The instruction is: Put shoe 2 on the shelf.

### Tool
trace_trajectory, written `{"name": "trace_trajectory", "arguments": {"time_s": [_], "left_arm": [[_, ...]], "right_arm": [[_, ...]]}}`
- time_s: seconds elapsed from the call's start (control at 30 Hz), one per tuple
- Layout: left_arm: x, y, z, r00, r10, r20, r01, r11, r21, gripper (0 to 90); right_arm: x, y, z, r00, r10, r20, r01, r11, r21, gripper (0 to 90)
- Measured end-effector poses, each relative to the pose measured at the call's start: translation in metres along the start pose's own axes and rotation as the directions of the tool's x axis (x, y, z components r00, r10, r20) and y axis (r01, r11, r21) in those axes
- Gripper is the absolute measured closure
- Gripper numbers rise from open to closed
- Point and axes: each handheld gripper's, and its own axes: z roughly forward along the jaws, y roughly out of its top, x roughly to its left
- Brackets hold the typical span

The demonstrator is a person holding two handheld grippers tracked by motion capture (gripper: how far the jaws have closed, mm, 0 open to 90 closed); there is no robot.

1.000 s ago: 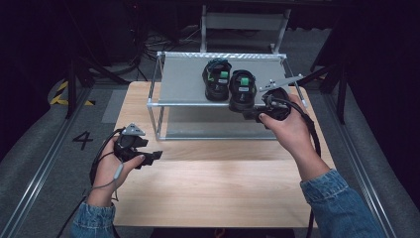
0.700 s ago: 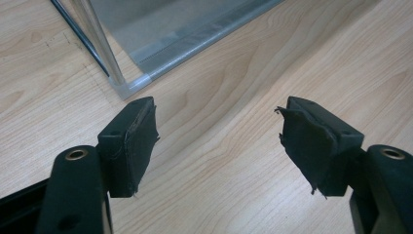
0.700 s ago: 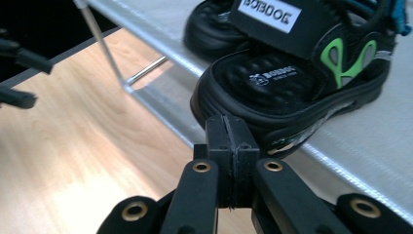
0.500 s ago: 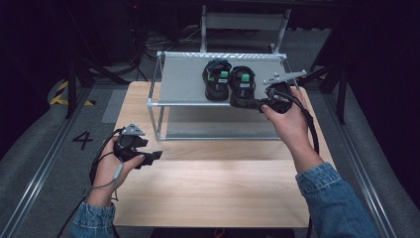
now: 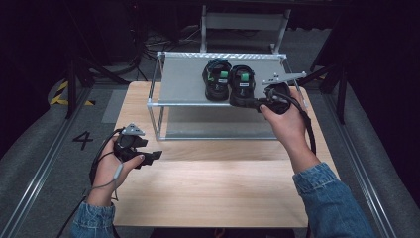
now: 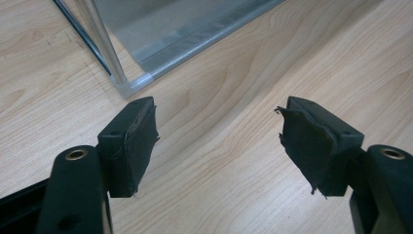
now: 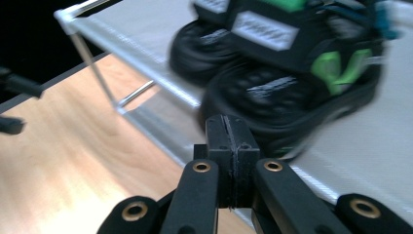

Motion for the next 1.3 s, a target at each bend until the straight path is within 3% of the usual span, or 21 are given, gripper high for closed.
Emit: {"name": "trace_trajectory", "arguments": {"time_s": [0.13,0.27,0.53,1.03,1.3], "left_arm": [[-0.001,0.000,0.000,1.0000,-0.001,0.004,0.001,1.0000,0.002,29.7],[0.000,0.000,-0.001,1.0000,-0.004,-0.002,0.004,1.0000,-0.005,29.7],[0.003,-0.001,0.002,0.9999,-0.009,0.006,0.009,1.0000,0.003,29.6],[0.001,0.000,0.005,1.0000,0.000,0.004,0.000,0.9999,0.012,29.6],[0.002,-0.010,-0.006,0.9999,-0.003,-0.017,0.003,1.0000,0.006,29.7]], "right_arm": [[0.004,0.000,0.007,0.9998,-0.018,0.005,0.018,1.000,0.011,90.0],[0.001,0.001,0.011,0.9999,-0.005,0.010,0.005,1.000,0.010,90.0],[-0.004,0.003,0.027,0.9949,-0.043,0.091,0.041,0.999,0.026,90.0],[-0.011,0.002,0.033,0.9971,-0.005,0.076,0.005,1.000,0.004,90.0],[-0.002,-0.001,0.015,0.9996,0.008,0.027,-0.007,1.000,-0.024,73.1]]}}
